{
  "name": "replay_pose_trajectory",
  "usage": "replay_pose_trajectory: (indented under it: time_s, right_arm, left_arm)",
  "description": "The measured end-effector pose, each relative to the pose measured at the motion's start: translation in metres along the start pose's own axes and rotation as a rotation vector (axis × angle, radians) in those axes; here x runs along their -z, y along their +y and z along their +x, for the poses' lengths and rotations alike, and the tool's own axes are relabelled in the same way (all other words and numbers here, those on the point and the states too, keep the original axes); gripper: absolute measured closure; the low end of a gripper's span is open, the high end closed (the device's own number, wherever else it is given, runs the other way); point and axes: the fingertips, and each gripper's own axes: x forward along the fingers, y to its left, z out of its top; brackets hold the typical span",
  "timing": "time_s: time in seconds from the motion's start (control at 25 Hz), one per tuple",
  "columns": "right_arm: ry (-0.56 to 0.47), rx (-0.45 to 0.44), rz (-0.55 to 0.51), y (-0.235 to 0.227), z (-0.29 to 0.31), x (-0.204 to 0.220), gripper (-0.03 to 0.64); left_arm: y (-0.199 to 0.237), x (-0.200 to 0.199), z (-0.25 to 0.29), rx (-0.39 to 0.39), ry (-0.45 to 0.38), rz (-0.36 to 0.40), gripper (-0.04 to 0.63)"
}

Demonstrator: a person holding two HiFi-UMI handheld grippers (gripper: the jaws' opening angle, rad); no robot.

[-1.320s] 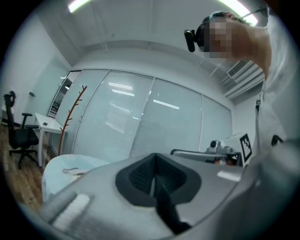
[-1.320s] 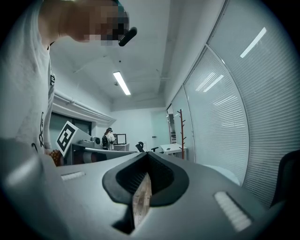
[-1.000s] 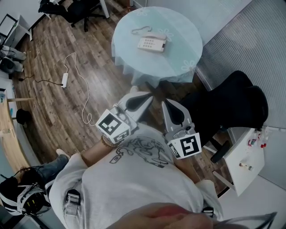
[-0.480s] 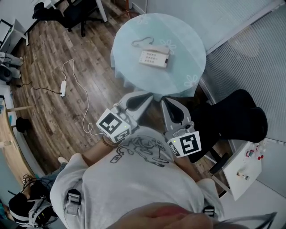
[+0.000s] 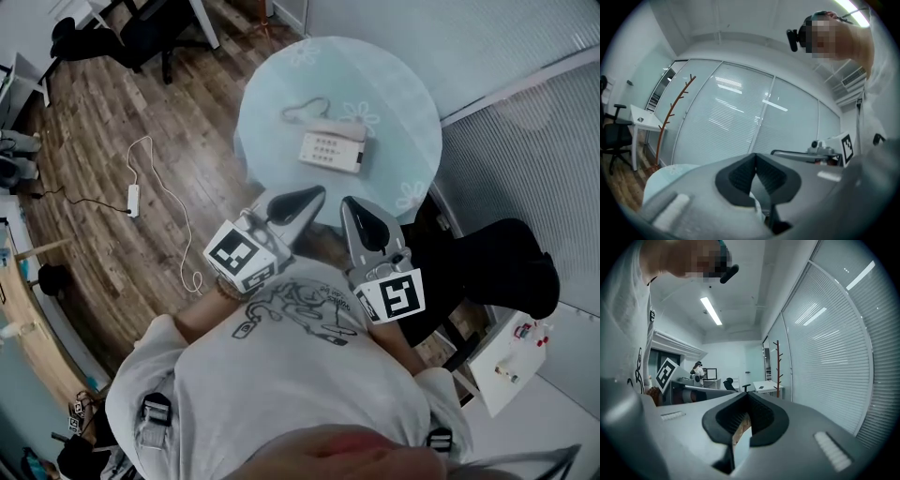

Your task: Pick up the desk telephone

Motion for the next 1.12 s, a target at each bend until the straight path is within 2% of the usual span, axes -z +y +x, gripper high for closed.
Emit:
replay_pose_trajectory:
  time_s: [0.36,0.76,1.12]
  right_arm:
    - [0.044,0.033,0.007,-0.033,0.083,0.001,0.611]
    - [0.093,0.05,0.027,-0.06,0.119,0.017,0.609]
    - [0.132,0.048,0.065,-0.083,0.126,0.042,0.609]
  left_arm:
    - [0.083,-0.012,0.021,0.023,0.032,-0.035,0.594]
    - [0.127,-0.002,0.042,0.02,0.08,-0.061,0.594]
    - [0.143,0.022,0.06,0.0,0.123,-0.075,0.594]
